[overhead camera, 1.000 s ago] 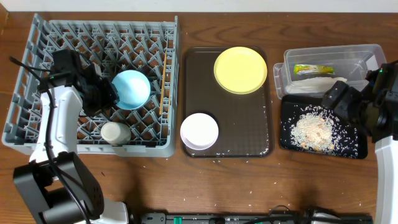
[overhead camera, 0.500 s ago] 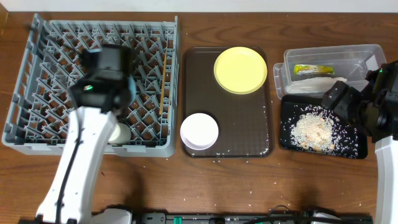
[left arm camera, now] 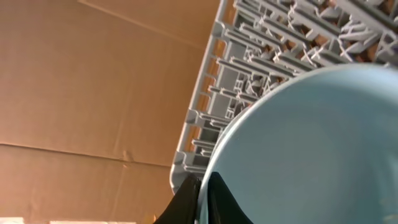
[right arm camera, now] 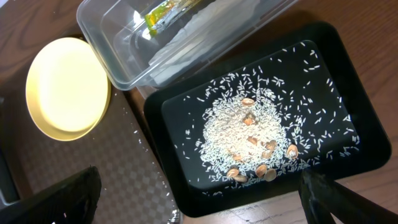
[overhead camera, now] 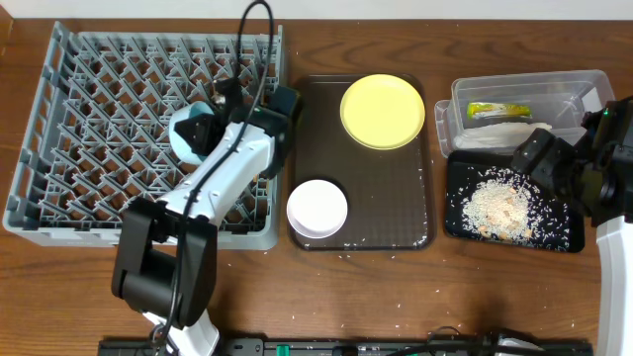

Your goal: Sort waste into correct bins and load items into the dishwasher

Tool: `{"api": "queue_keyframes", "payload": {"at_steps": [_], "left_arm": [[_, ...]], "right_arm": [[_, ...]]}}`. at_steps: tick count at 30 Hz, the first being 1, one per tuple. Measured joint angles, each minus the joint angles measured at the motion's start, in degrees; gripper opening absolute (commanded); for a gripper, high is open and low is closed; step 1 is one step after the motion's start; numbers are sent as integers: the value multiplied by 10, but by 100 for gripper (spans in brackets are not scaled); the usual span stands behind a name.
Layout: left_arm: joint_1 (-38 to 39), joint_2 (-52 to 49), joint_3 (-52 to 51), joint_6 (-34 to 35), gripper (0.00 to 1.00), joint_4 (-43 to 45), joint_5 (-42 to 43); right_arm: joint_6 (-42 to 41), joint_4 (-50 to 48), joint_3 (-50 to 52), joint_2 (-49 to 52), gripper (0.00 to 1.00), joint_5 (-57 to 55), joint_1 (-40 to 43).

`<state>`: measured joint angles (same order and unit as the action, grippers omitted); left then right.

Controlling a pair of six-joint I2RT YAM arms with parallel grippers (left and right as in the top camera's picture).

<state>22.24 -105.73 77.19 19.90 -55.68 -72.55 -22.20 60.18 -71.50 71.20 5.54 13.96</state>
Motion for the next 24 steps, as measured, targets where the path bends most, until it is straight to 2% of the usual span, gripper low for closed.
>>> {"api": "queue_keyframes", "payload": {"at_steps": [7, 12, 16, 24], "left_arm": [[8, 0, 0, 1, 7, -72, -43], [10, 0, 0, 52, 7, -136, -27], [11, 0, -3, 88, 7, -149, 7], [11, 0, -28, 119, 7, -158, 9]], "right_arm": [[0, 0, 0, 0, 99, 0, 0], [0, 0, 0, 0, 99, 0, 0], [0, 0, 0, 0, 99, 0, 0], [0, 0, 0, 0, 99, 0, 0]]}}
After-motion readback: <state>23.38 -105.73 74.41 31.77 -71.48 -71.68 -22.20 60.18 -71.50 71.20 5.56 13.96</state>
